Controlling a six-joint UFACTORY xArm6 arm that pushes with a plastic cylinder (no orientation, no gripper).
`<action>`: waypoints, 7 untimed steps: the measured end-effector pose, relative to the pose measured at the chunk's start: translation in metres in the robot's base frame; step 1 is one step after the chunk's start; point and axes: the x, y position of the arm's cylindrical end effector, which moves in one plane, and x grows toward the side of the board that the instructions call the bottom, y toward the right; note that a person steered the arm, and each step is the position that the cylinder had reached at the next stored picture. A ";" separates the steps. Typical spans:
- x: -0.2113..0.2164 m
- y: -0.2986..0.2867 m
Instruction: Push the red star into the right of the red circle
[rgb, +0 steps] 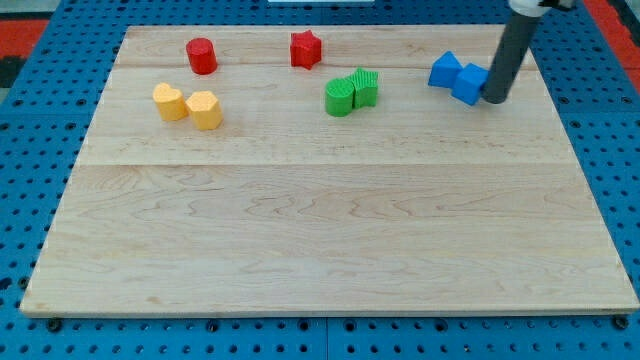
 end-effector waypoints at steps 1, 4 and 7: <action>0.006 -0.015; -0.059 -0.102; -0.089 -0.256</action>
